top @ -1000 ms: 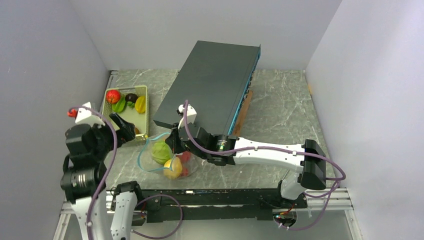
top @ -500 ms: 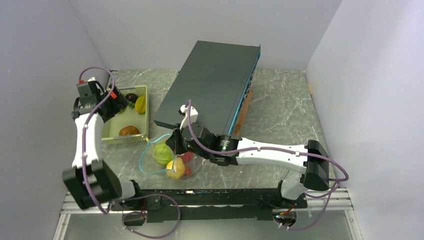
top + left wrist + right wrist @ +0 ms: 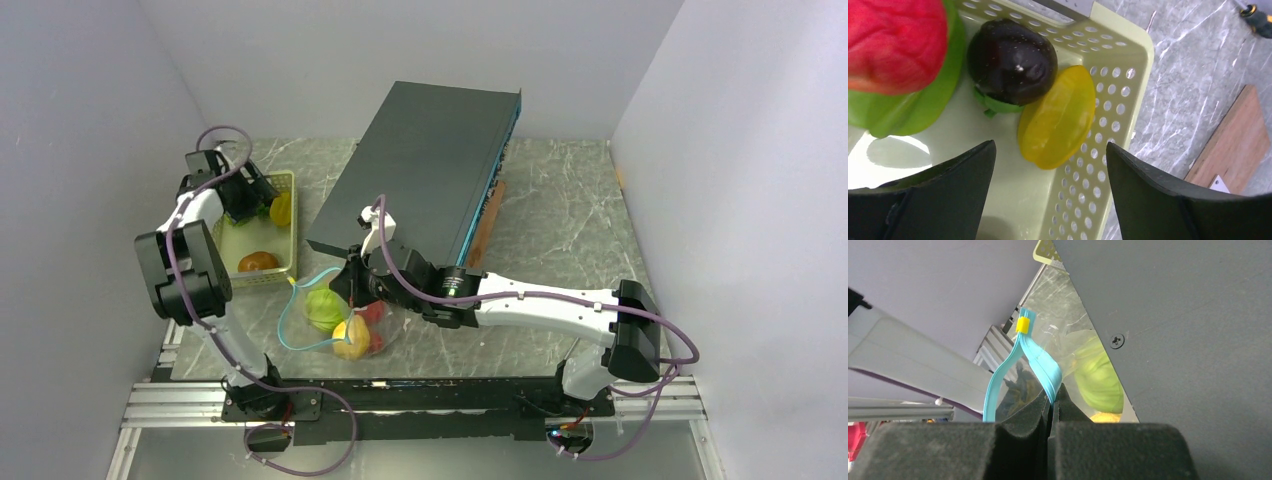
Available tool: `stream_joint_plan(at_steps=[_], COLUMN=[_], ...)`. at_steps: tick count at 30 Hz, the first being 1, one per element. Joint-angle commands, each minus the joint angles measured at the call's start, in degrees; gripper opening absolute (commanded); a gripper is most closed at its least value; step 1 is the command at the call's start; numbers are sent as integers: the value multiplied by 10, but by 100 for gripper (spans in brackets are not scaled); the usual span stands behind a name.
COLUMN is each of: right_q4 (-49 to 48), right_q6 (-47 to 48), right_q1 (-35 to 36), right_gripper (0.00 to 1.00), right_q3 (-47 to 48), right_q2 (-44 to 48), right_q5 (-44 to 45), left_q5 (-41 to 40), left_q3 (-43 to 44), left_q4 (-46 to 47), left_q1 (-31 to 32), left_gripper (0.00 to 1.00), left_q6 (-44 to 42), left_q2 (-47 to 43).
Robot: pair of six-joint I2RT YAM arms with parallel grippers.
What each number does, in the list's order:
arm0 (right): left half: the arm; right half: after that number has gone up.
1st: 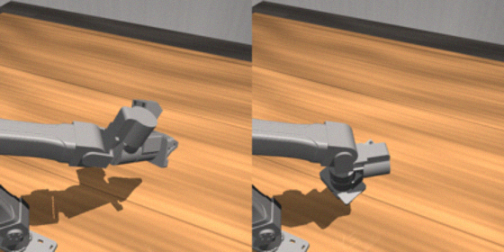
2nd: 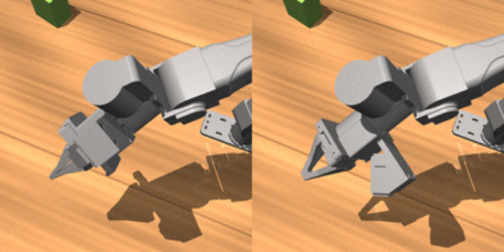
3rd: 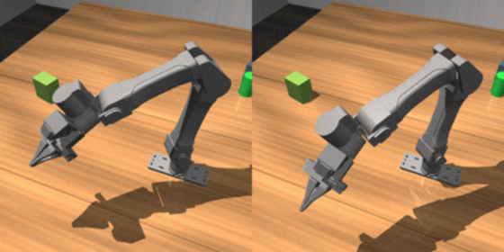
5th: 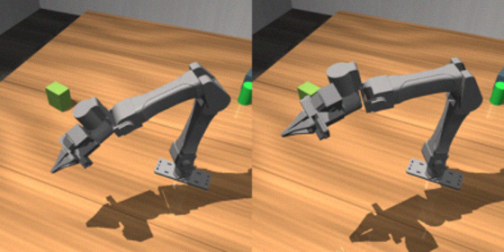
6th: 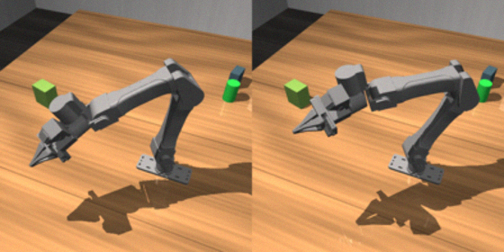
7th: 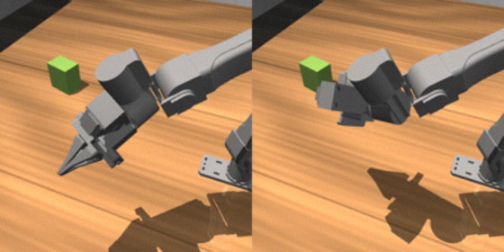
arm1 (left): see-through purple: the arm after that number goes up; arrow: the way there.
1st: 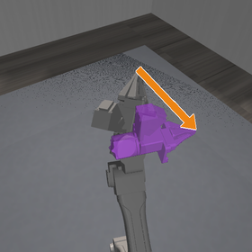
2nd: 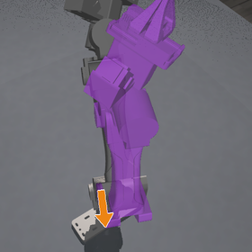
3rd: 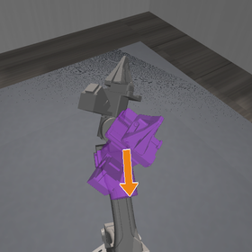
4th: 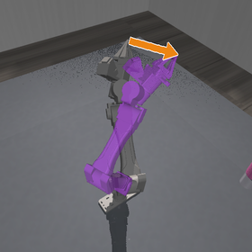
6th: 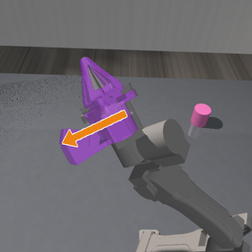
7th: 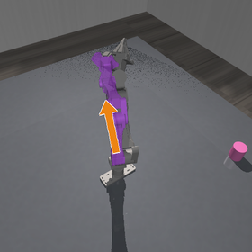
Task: Place the food in the zip-top bag and seal the zipper
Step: Pick up the fake fruit from the bin.
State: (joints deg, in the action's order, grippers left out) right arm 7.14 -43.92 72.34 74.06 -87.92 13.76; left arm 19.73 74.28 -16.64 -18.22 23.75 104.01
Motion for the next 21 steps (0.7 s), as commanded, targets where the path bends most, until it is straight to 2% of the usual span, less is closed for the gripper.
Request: stream_joint_plan(at_steps=[1, 5, 9, 15, 18, 21], right_q4=[2, 0, -1, 1, 2, 5], right_q6=[-9, -11, -10, -7, -6, -6], right_q1=[-43, -45, -46, -46, -46, -46], right_gripper=[0, 0, 0, 0, 0, 0], right_q3=[-7, -8, -9, -7, -4, -1], right_q2=[11, 8, 11, 9, 7, 7], right_q5=[35, 27, 27, 25, 24, 25], left_q5=[10, -3, -12, 22, 31, 6], left_q3=[39, 77, 89, 110, 118, 122], left_q4=[19, -38, -50, -73, -89, -112], left_q1=[24, 30, 34, 34, 36, 37], left_gripper=[86, 86, 85, 74, 64, 45], left_q6=[-39, -39, -48, -55, -58, -60], left_q2=[37, 87, 110, 130, 127, 111])
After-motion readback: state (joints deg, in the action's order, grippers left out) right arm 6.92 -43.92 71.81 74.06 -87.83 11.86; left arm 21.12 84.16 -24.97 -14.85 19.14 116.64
